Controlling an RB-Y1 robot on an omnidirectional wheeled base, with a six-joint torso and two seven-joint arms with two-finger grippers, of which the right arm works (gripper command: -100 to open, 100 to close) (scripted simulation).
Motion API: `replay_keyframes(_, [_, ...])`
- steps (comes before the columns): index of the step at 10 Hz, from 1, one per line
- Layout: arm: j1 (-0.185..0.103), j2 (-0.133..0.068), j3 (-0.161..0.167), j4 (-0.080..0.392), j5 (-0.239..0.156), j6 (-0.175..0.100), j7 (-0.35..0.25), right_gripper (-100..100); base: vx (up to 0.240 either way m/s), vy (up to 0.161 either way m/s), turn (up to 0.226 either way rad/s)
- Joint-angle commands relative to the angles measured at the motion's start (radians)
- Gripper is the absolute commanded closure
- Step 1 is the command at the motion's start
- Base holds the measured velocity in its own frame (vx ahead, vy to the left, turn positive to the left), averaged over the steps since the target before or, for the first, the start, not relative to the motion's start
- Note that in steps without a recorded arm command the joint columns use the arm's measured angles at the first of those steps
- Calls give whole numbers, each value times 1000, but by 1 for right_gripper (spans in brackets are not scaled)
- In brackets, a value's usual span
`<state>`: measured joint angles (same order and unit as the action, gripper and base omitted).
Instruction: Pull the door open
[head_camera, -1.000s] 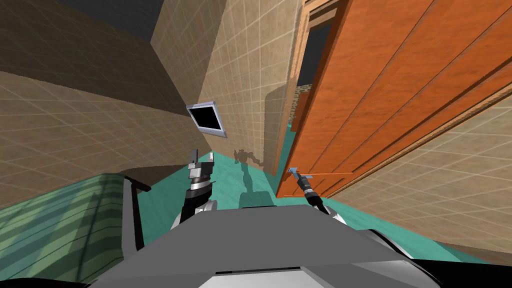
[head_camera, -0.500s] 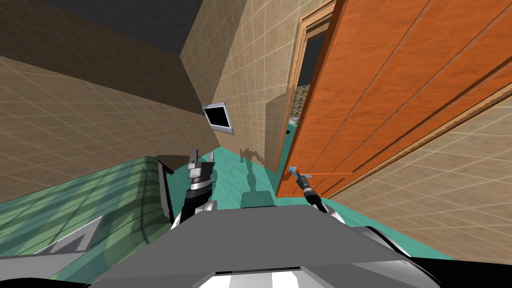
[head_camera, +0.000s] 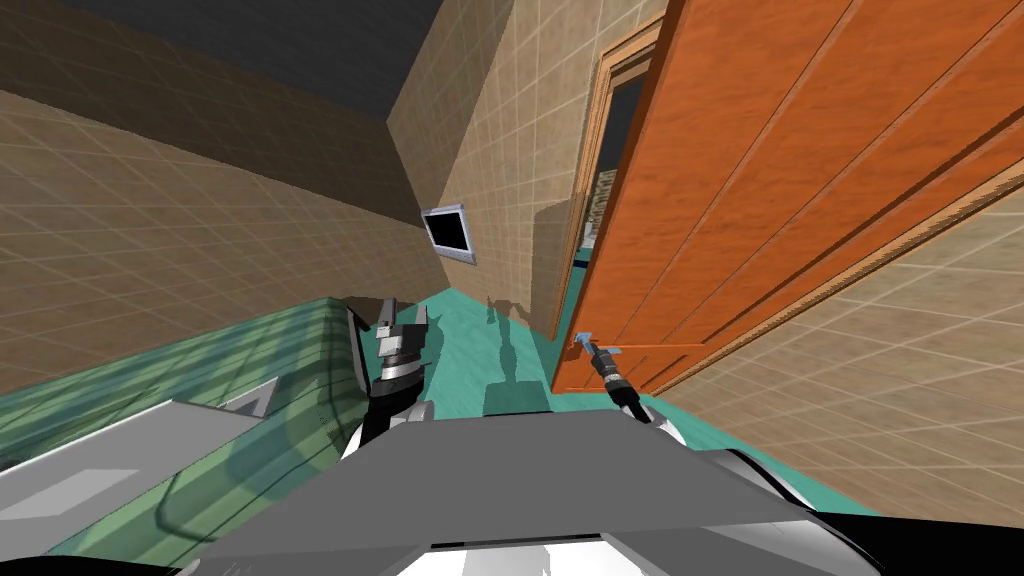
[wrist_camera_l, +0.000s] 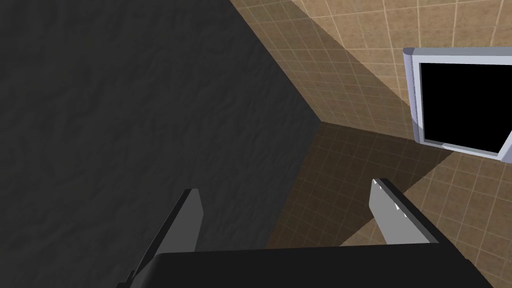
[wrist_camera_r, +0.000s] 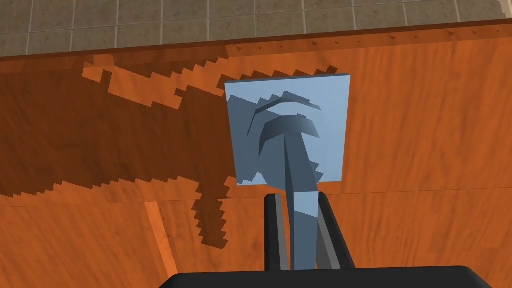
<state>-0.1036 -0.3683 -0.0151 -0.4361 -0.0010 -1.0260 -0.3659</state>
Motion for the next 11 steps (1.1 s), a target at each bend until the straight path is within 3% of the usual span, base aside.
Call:
replay_keyframes(1, [0,0,0,0,0,0,0,100,-85,-31,29])
replay_keyframes(7, [57,-39,29,-7,21,-67,-49,100,-195,-66,152])
replay_keyframes(11, [77,-53,39,-11,28,-92,-67,100,-155,-57,87])
